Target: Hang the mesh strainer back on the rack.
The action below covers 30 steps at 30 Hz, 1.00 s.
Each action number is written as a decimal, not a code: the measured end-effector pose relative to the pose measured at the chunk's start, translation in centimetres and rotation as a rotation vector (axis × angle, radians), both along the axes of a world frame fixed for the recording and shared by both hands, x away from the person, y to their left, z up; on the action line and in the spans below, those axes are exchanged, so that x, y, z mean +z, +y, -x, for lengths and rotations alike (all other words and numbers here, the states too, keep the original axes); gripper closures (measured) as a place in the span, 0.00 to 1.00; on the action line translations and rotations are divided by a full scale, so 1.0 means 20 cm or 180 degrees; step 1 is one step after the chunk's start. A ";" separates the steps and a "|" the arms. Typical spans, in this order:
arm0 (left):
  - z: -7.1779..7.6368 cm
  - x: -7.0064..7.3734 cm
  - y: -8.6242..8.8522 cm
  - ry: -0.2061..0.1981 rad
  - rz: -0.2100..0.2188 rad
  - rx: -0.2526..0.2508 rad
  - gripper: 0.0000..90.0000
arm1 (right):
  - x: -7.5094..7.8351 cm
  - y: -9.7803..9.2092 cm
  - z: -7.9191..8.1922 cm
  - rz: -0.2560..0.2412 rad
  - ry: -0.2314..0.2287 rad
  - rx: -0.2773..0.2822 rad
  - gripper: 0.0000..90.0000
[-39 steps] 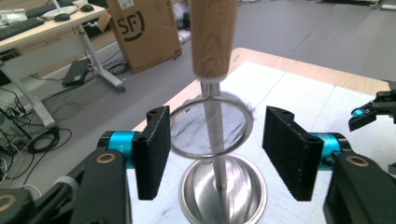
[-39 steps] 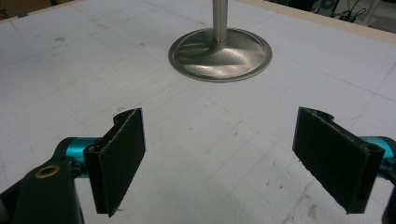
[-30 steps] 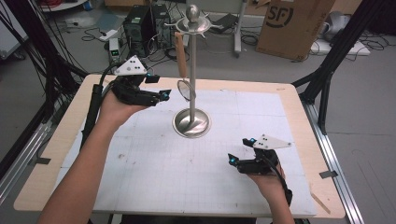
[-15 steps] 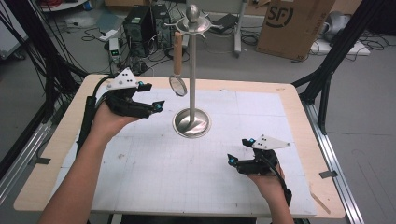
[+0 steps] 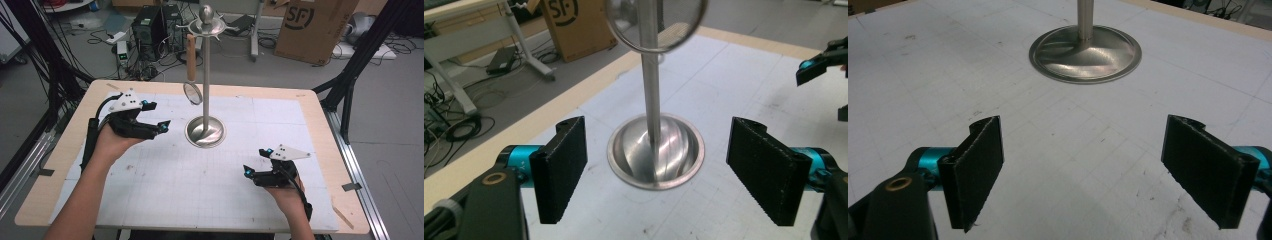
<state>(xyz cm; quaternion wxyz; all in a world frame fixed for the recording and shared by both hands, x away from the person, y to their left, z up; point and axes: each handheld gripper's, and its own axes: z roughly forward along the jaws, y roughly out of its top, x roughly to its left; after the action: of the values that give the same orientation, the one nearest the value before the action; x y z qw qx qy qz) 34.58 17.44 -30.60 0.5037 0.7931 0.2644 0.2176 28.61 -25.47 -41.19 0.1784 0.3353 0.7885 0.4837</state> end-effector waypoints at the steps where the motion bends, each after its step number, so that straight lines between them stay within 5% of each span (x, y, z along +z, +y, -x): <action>1: 0.00 -0.01 0.00 0.0011 -0.0004 -0.0001 0.27 | 0.00 0.00 0.00 -0.0002 0.0003 -0.0001 0.18; 16: 0.07 -0.19 0.06 0.0138 0.0056 -0.0025 0.23 | 0.00 0.00 0.00 0.0002 -0.0003 -0.0009 0.18; 30: 0.15 -0.31 0.09 0.0084 0.0041 -0.0047 0.22 | -0.01 0.00 0.00 0.0009 0.0019 -0.0022 0.18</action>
<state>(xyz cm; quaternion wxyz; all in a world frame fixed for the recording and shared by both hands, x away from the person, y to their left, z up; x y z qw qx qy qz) 31.59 19.25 -36.70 0.5068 0.7946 0.2665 0.2018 28.61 -25.53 -41.33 0.1782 0.3392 0.7885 0.4810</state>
